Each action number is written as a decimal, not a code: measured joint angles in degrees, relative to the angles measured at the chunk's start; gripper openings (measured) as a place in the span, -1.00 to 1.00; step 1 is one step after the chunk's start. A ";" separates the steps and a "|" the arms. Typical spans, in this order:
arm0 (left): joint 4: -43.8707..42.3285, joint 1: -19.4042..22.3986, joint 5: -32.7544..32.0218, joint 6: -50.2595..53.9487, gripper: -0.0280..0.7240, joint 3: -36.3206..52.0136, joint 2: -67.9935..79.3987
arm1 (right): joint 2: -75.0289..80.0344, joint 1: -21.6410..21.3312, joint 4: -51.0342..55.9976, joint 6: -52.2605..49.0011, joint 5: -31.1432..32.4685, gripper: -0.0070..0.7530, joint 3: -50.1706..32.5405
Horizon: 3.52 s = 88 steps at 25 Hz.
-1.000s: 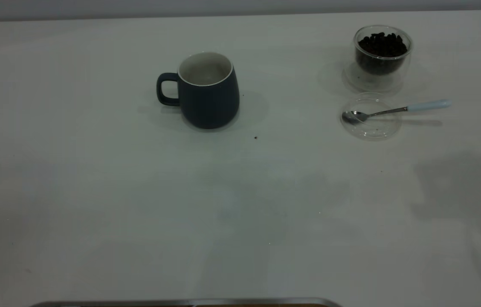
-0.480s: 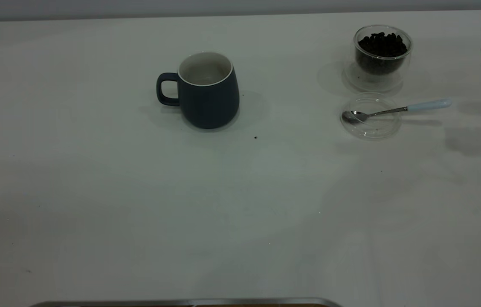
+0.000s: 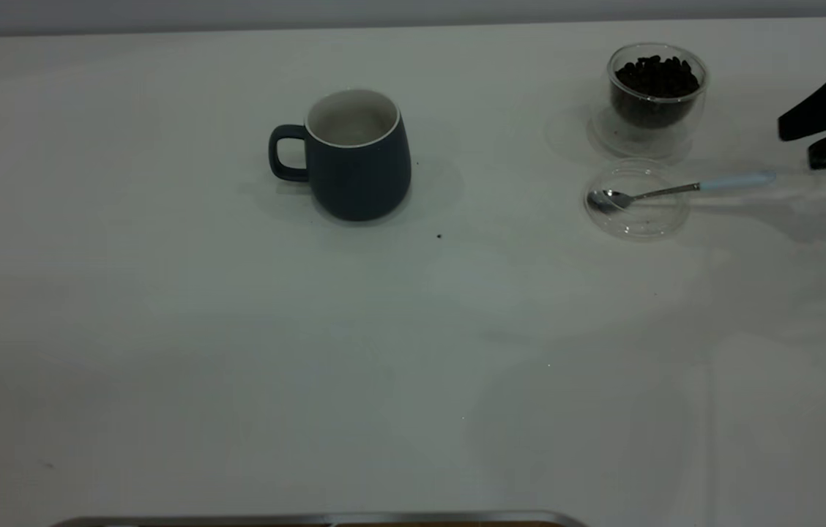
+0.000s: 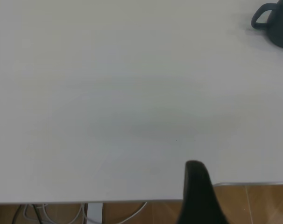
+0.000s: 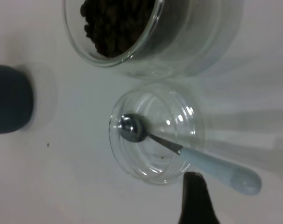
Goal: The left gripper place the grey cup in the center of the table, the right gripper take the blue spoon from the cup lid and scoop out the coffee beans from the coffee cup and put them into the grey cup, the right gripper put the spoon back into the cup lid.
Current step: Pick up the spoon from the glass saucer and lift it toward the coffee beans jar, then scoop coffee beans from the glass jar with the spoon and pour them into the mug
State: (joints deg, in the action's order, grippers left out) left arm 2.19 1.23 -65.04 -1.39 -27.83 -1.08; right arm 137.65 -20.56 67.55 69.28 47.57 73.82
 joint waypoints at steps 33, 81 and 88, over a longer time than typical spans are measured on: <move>0.00 0.00 0.00 0.13 0.55 0.00 0.00 | 13.57 4.01 9.10 5.52 10.12 0.33 6.95; -0.03 0.00 0.00 0.01 0.55 0.00 -0.05 | 7.92 1.79 8.07 -1.50 9.59 -0.73 18.75; -0.03 0.00 0.00 0.12 0.55 0.00 -0.05 | 9.60 1.79 8.02 -2.23 10.73 -0.73 18.93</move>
State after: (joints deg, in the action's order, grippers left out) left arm 2.16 1.23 -65.04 -1.26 -27.83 -1.13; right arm 147.25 -18.77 75.57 67.05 58.29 92.75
